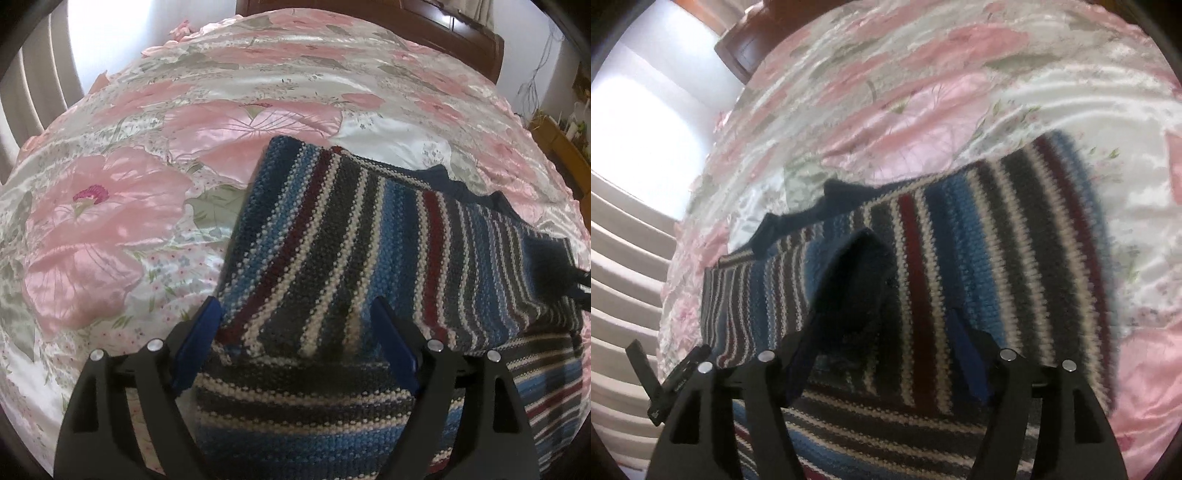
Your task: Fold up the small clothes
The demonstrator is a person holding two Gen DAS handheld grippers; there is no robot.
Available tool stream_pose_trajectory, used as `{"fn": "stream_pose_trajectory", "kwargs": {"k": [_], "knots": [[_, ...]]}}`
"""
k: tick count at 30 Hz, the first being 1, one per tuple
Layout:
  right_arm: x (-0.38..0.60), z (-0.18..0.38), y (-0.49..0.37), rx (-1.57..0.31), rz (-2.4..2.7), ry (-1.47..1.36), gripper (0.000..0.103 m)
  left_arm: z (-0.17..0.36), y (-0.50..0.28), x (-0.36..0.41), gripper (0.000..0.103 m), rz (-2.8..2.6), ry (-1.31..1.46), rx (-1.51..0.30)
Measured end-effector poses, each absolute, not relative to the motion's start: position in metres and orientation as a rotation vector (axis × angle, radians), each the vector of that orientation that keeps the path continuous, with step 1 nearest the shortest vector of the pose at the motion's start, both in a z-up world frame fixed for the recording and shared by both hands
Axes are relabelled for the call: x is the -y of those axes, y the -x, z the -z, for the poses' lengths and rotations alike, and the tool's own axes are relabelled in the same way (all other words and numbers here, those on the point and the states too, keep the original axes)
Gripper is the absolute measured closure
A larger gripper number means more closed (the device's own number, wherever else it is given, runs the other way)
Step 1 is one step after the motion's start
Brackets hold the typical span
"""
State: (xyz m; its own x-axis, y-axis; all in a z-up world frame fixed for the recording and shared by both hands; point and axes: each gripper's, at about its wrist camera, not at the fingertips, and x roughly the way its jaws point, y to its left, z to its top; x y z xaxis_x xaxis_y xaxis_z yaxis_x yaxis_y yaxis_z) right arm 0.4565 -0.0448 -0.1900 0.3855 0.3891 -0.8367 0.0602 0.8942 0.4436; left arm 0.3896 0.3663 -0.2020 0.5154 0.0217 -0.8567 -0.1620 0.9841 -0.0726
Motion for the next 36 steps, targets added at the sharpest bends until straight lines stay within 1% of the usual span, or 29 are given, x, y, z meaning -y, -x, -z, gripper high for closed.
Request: {"fn": "stream_pose_trajectory", "kwargs": {"k": [3, 5, 9, 10, 11, 12, 13, 14, 15, 16, 18, 20, 23, 24, 25, 27, 30, 32, 34, 36], "knots": [[0.048, 0.178, -0.45, -1.131, -0.181, -0.382, 0.033, 0.197, -0.387, -0.366, 0.021, -0.105, 0.158, -1.018], [0.043, 0.177, -0.451, -1.151, -0.215, -0.349, 0.032, 0.188, -0.385, -0.365, 0.021, -0.088, 0.184, -0.988], [0.021, 0.198, -0.459, -1.231, -0.247, -0.294, 0.032, 0.176, -0.391, -0.349, 0.019, -0.036, 0.174, -0.961], [0.016, 0.207, -0.463, -1.256, -0.249, -0.293, 0.035, 0.179, -0.393, -0.345, 0.019, -0.029, 0.166, -0.97], [0.014, 0.212, -0.464, -1.267, -0.248, -0.289, 0.039, 0.181, -0.395, -0.341, 0.019, -0.03, 0.155, -0.977], [0.009, 0.216, -0.465, -1.27, -0.24, -0.258, 0.05, 0.185, -0.397, -0.338, 0.019, -0.032, 0.142, -0.987], [0.006, 0.216, -0.465, -1.255, -0.235, -0.221, 0.069, 0.19, -0.399, -0.336, 0.019, -0.032, 0.134, -1.004], [0.004, 0.213, -0.465, -1.235, -0.239, -0.198, 0.075, 0.196, -0.401, -0.336, 0.019, -0.029, 0.135, -1.021], [0.006, 0.21, -0.465, -1.221, -0.243, -0.196, 0.085, 0.204, -0.402, -0.337, 0.019, -0.02, 0.147, -1.049], [0.009, 0.209, -0.464, -1.214, -0.246, -0.205, 0.089, 0.21, -0.403, -0.339, 0.019, -0.016, 0.157, -1.065], [0.017, 0.217, -0.465, -1.242, -0.22, -0.222, 0.091, 0.22, -0.402, -0.344, 0.019, 0.0, 0.183, -1.066], [0.018, 0.226, -0.465, -1.244, -0.22, -0.217, 0.091, 0.222, -0.403, -0.344, 0.019, 0.001, 0.175, -1.068], [0.017, 0.224, -0.464, -1.231, -0.218, -0.22, 0.089, 0.221, -0.405, -0.34, 0.018, -0.003, 0.155, -1.087], [0.02, 0.22, -0.462, -1.22, -0.224, -0.239, 0.084, 0.22, -0.406, -0.341, 0.018, -0.003, 0.158, -1.094], [0.023, 0.215, -0.458, -1.211, -0.23, -0.258, 0.074, 0.216, -0.405, -0.341, 0.018, -0.003, 0.163, -1.104], [0.029, 0.201, -0.442, -1.189, -0.238, -0.252, 0.064, 0.205, -0.401, -0.342, 0.018, 0.0, 0.184, -1.109], [0.034, 0.183, -0.406, -1.16, -0.239, -0.19, 0.063, 0.185, -0.369, -0.345, 0.017, 0.022, 0.196, -1.095], [0.041, 0.173, -0.372, -1.159, -0.259, -0.187, 0.062, 0.18, -0.343, -0.345, 0.017, 0.019, 0.18, -1.109], [0.049, 0.168, -0.343, -1.167, -0.259, -0.19, 0.051, 0.178, -0.309, -0.348, 0.017, 0.018, 0.169, -1.127], [0.06, 0.164, -0.304, -1.181, -0.259, -0.191, 0.049, 0.176, -0.273, -0.351, 0.017, 0.0, 0.152, -1.151]]}}
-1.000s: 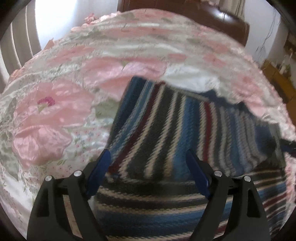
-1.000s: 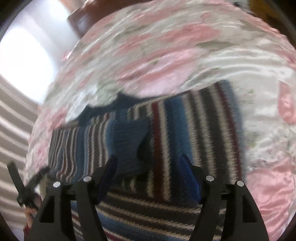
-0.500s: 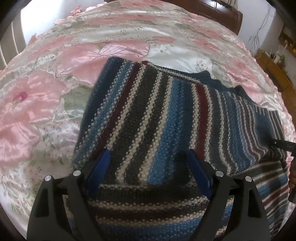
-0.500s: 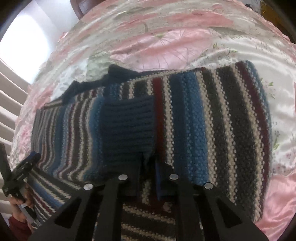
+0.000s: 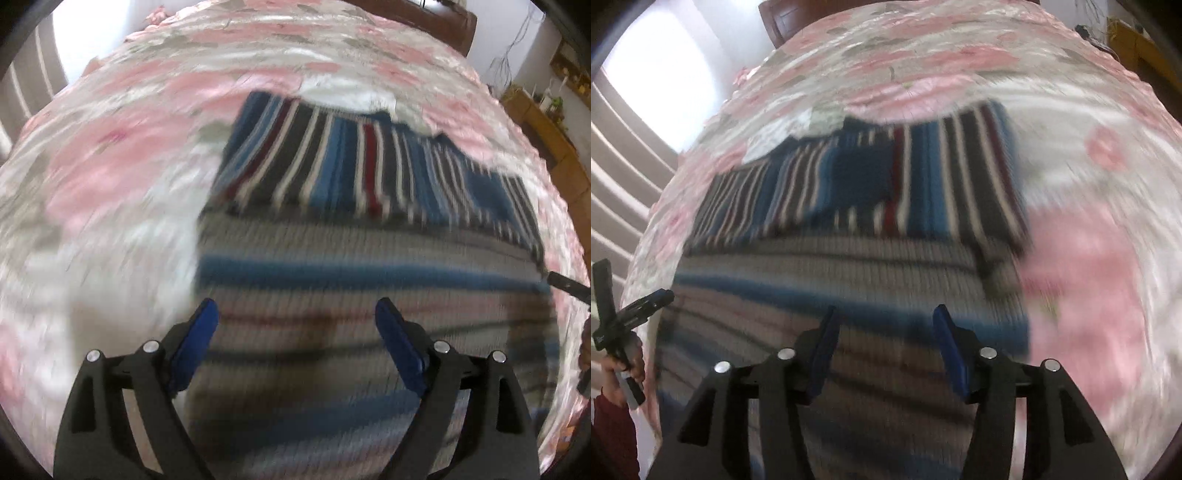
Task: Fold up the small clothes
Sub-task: 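Open both tools and lift them away from the sweater, then grasp the sweater hem with both tools and lift it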
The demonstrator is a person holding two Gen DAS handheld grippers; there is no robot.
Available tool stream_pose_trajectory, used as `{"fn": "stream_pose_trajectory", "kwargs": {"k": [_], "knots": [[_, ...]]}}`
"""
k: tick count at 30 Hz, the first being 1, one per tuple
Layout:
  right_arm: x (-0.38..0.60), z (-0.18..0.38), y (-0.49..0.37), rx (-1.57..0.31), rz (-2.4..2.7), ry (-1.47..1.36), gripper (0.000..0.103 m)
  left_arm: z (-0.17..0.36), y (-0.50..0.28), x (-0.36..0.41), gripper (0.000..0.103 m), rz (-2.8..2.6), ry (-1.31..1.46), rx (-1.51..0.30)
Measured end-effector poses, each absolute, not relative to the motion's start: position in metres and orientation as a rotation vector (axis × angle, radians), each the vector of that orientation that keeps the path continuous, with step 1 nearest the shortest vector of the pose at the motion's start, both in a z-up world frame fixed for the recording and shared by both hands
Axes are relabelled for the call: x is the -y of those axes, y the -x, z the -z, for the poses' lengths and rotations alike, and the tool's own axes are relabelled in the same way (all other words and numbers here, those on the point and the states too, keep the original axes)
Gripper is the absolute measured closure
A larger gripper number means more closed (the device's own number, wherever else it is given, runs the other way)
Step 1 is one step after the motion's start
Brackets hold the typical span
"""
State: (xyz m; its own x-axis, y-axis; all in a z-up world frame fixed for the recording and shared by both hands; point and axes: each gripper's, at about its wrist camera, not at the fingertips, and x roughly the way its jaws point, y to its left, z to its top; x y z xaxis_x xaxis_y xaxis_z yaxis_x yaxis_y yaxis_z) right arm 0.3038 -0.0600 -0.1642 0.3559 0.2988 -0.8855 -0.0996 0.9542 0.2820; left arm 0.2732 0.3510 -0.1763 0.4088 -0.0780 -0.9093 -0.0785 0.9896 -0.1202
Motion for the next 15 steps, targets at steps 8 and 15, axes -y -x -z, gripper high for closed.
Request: {"fn": "stream_pose_trajectory", "kwargs": {"k": [8, 15], "knots": [[0.092, 0.166, -0.167, -1.28, -0.224, -0.24, 0.049, 0.18, -0.158, -0.365, 0.016, -0.042, 0.2, -1.265], [0.092, 0.177, -0.101, -1.336, -0.225, -0.294, 0.048, 0.184, -0.113, -0.348, 0.016, 0.015, 0.259, -1.287]]}}
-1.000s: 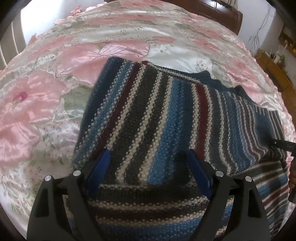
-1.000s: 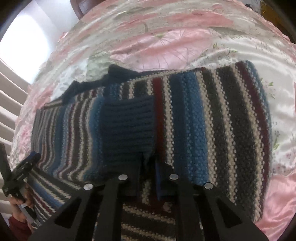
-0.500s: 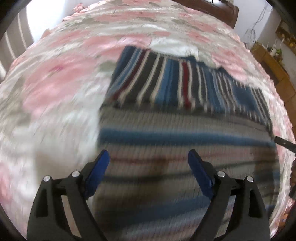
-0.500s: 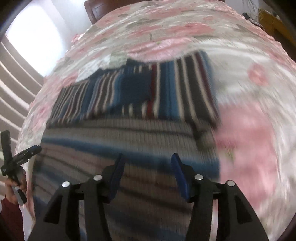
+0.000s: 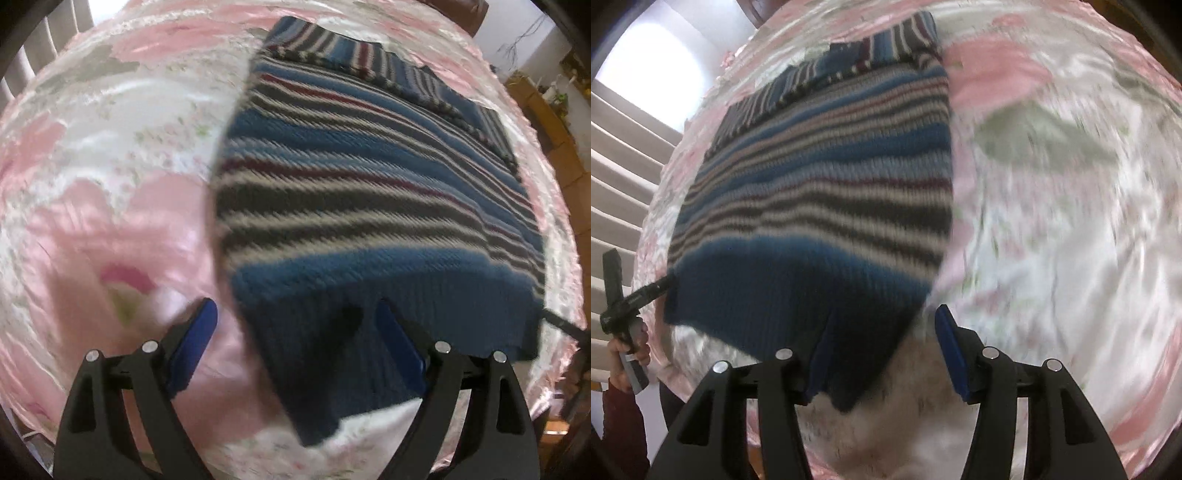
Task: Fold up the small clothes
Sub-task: 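Grasp the sweater hem with both tools and lift it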
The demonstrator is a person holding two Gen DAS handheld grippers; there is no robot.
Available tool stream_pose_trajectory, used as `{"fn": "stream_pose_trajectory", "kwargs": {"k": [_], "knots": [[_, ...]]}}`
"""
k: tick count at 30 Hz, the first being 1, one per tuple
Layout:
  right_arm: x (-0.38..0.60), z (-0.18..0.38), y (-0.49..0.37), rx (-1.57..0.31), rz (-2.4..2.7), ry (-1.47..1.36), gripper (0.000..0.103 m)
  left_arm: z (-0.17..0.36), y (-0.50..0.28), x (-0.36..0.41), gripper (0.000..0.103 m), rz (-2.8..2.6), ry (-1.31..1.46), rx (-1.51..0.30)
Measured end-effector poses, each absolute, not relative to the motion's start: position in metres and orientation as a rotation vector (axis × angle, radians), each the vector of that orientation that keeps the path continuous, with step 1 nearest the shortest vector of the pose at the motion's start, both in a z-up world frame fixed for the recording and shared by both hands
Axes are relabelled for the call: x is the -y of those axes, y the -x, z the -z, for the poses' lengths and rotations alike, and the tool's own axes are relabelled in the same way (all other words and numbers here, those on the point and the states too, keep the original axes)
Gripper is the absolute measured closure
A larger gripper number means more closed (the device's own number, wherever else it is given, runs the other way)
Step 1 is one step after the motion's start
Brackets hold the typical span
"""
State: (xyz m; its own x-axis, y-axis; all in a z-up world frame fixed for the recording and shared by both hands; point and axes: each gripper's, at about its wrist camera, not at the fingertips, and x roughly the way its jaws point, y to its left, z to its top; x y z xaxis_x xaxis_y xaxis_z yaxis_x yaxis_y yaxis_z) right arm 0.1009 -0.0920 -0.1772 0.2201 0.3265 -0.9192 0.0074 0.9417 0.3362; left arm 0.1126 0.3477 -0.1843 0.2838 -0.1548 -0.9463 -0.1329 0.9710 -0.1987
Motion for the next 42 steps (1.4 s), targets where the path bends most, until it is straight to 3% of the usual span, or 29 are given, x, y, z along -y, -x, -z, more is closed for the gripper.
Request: {"fn": "stream_pose_trajectory", "kwargs": {"k": [9, 12, 15, 17, 20, 23, 25, 42], "knots": [[0.073, 0.186, -0.089, -1.352, -0.227, -0.288, 0.048, 0.194, -0.107, -0.326, 0.016, 0.049, 0.316, -1.299], [0.07, 0.192, -0.09, -1.365, -0.233, -0.328, 0.047, 0.193, -0.105, -0.323, 0.021, 0.057, 0.351, -1.298], [0.066, 0.192, -0.09, -1.363, -0.252, -0.359, 0.047, 0.191, -0.103, -0.321, 0.031, 0.096, 0.423, -1.301], [0.063, 0.195, -0.093, -1.37, -0.238, -0.36, 0.051, 0.193, -0.103, -0.322, 0.045, 0.086, 0.441, -1.307], [0.068, 0.199, -0.094, -1.37, -0.217, -0.391, 0.064, 0.198, -0.103, -0.33, 0.068, 0.056, 0.485, -1.311], [0.074, 0.197, -0.092, -1.362, -0.223, -0.41, 0.087, 0.199, -0.099, -0.339, 0.086, 0.052, 0.55, -1.302], [0.077, 0.194, -0.09, -1.357, -0.247, -0.467, 0.092, 0.197, -0.097, -0.343, 0.088, 0.059, 0.601, -1.289], [0.089, 0.154, -0.076, -1.276, -0.305, -0.509, 0.095, 0.154, -0.076, -0.349, 0.095, 0.088, 0.564, -1.171]]}}
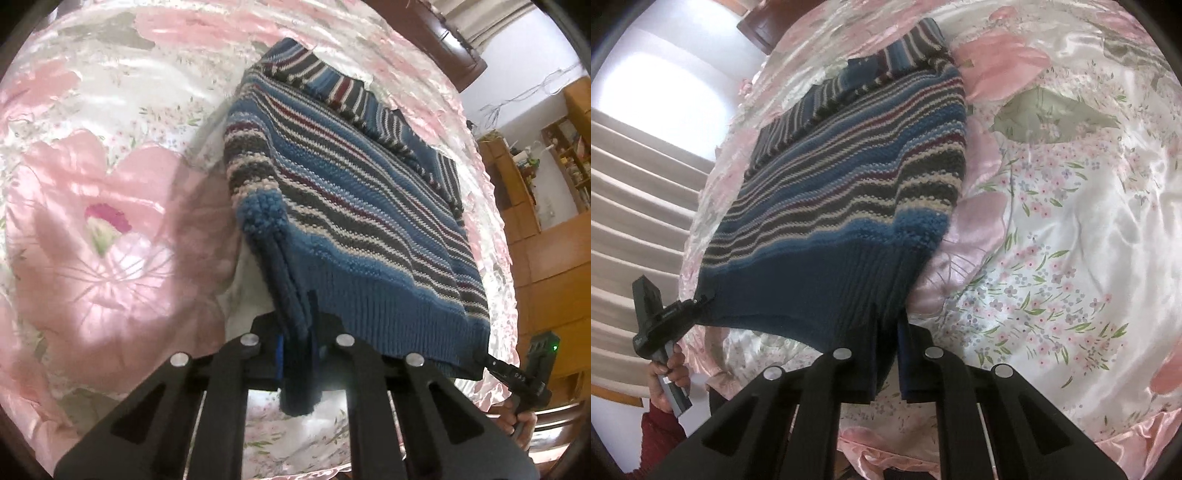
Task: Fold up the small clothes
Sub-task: 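Grasp the sweater hem with both tools and lift it, then fold the held hem up over the sweater body toward the collar with both tools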
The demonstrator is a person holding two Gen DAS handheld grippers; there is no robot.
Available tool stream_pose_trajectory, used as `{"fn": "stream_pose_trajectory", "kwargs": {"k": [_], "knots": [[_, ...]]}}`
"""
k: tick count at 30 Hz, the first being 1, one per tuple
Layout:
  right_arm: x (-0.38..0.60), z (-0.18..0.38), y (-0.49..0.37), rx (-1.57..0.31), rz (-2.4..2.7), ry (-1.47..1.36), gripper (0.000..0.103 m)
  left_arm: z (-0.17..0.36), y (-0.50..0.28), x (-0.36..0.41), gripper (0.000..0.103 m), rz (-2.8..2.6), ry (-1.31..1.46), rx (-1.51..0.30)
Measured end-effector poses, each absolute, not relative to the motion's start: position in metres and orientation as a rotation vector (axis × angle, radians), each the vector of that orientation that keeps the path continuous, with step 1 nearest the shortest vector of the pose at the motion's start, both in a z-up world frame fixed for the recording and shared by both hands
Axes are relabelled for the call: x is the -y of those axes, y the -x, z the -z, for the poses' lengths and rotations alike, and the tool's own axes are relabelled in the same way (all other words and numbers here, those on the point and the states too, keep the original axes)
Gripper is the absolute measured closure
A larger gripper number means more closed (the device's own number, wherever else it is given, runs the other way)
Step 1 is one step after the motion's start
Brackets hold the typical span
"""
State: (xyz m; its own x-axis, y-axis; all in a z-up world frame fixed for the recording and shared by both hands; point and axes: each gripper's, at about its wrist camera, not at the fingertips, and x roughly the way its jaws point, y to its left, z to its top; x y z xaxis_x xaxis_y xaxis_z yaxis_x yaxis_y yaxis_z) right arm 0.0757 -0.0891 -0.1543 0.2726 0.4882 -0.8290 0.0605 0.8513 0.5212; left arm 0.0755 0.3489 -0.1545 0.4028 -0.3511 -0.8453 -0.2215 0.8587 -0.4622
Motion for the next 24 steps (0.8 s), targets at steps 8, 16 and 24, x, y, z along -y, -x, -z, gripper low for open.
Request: {"fn": "stream_pose_trajectory", "kwargs": {"k": [8, 16, 24], "knots": [[0.098, 0.156, -0.082, -1.28, -0.345, -0.576, 0.095, 0.164, -0.077, -0.351, 0.095, 0.047, 0.601, -1.192], [0.105, 0.129, -0.113, -1.213, -0.447, -0.689, 0.095, 0.137, -0.098, -0.349, 0.095, 0.081, 0.633, -1.141], [0.116, 0.11, -0.2, -1.213, -0.409, -0.697, 0.095, 0.118, -0.179, -0.362, 0.095, 0.097, 0.665, -1.078]]}}
